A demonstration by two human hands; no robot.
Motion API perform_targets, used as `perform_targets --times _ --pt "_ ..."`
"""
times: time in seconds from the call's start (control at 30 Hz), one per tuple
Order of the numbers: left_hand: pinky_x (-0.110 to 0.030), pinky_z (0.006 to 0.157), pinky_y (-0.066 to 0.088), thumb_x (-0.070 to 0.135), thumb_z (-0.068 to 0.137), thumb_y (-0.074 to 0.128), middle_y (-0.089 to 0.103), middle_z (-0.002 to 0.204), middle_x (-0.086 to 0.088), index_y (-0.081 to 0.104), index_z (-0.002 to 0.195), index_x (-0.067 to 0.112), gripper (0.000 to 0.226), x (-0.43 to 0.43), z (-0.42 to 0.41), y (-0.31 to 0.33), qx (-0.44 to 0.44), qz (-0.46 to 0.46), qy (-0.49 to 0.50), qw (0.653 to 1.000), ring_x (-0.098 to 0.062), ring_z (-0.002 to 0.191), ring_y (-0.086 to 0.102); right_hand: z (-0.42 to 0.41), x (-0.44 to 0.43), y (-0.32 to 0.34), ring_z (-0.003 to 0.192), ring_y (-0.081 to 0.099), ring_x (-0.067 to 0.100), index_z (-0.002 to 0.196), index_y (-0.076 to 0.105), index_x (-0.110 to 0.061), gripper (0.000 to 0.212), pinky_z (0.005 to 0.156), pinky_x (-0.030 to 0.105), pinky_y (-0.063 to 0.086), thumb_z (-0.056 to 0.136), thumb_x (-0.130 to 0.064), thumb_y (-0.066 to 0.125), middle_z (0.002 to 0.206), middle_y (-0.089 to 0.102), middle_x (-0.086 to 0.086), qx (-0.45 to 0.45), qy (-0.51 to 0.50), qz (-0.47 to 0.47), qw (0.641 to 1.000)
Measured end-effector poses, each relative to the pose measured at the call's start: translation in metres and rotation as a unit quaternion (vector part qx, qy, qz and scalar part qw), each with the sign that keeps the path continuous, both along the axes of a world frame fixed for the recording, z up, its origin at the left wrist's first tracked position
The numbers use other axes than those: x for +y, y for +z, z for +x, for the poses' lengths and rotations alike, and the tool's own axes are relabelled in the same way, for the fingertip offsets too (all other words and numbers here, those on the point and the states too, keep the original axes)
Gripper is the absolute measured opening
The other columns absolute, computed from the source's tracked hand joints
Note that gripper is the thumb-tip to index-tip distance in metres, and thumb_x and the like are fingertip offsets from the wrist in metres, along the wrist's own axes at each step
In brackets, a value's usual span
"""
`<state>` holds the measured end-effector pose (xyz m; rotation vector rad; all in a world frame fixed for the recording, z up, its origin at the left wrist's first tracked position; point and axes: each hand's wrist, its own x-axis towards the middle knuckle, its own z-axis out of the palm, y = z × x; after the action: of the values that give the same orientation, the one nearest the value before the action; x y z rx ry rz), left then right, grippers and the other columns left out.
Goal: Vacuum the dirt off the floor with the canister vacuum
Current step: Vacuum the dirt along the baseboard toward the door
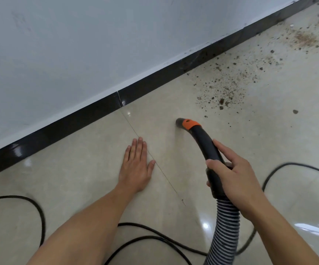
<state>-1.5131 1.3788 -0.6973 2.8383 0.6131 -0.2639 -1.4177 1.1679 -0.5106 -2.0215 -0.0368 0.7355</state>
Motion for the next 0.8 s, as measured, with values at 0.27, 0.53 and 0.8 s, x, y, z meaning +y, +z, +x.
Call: perform_targets --times 0.27,0.53,0.8 --pt "-0.040 0.119 -0.011 0.048 0.090 -0.004 -0.004 0.162 -0.012 0.009 0.154 0.011 0.075 -0.008 0.089 0.004 -0.026 -0.015 -0.055 0.998 -0.025 0.149 -0.009 0.014 -0.033 -0.015 0.072 0.068 0.040 0.132 0.051 -0.055 0.054 0.067 0.051 0.059 0.092 -0.020 0.064 0.080 0.071 0.013 -0.048 -0.170 -0.007 0.984" --pt "-0.047 0.120 -0.007 0.038 0.101 0.018 -0.005 0.162 -0.015 0.006 0.154 0.008 0.062 -0.024 0.213 -0.006 -0.050 -0.012 0.052 0.997 -0.029 0.149 -0.010 0.047 -0.007 -0.034 0.072 0.069 0.024 0.116 0.046 -0.065 0.053 0.060 0.034 0.056 0.092 -0.022 0.063 0.091 0.073 0.002 -0.075 -0.224 0.013 0.972" --pt "-0.049 0.120 -0.003 0.035 0.098 0.028 0.006 0.161 -0.017 0.018 0.152 0.006 0.062 -0.026 0.220 -0.010 -0.043 -0.008 0.061 0.997 -0.031 0.149 0.000 0.076 0.010 -0.037 0.075 0.069 0.024 0.119 0.051 -0.066 0.054 0.064 0.038 0.058 0.091 -0.023 0.066 0.096 0.072 0.001 -0.045 -0.264 0.026 0.963"
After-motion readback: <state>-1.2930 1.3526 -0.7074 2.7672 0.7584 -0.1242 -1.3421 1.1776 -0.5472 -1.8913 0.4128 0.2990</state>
